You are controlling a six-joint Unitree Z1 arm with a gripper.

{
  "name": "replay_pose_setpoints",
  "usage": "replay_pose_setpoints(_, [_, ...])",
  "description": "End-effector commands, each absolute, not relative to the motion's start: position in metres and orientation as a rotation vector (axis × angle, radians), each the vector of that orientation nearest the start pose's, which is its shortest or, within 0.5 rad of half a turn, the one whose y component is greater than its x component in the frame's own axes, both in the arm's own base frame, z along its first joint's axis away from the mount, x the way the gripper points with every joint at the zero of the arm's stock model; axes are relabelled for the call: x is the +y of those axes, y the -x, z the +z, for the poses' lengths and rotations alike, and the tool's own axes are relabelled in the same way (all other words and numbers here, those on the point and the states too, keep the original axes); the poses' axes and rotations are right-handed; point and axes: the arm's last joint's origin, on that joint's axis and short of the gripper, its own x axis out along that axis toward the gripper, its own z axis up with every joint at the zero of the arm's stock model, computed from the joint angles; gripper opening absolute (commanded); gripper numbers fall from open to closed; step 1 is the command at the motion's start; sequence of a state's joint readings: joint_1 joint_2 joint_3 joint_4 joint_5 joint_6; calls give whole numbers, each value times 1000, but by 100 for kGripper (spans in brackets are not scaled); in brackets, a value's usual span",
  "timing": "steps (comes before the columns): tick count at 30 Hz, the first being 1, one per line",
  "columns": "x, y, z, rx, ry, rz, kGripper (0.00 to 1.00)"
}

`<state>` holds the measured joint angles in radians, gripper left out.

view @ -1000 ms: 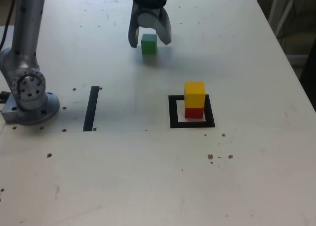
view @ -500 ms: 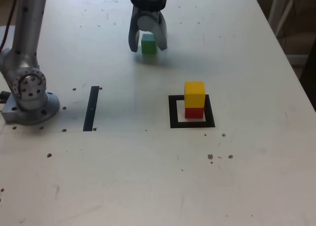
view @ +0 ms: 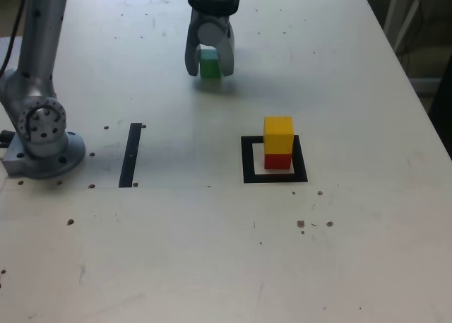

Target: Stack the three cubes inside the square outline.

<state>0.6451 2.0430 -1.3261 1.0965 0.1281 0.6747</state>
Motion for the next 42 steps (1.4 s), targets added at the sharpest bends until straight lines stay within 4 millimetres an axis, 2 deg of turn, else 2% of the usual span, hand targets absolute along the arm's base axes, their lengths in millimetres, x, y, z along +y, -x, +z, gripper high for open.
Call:
replay_pose_setpoints(1, [205, -263, 208, 1838, 8, -67, 31])
replay_pose_setpoints(7, [199, -260, 237, 1828, 21, -46, 29])
replay_pose_setpoints(11, [185, -264, 261, 1795, 1, -52, 28])
replay_pose_setpoints(14, [165, -267, 287, 1764, -23, -47, 28])
replay_pose_setpoints(16, [141, -269, 309, 1734, -35, -37, 28])
replay_pose_setpoints(20, [106, -271, 325, 1711, -49, -38, 28])
replay_pose_setpoints(24, [69, -276, 332, 1708, -79, -46, 28])
replay_pose_setpoints(29, [33, -283, 331, 1707, -102, -57, 28])
replay_pose_setpoints(33, [11, -289, 331, 1701, -109, -58, 28])
replay_pose_setpoints(37, [-15, -304, 330, 1701, -113, -58, 28])
replay_pose_setpoints(42, [-32, -316, 326, 1712, -106, -48, 28])
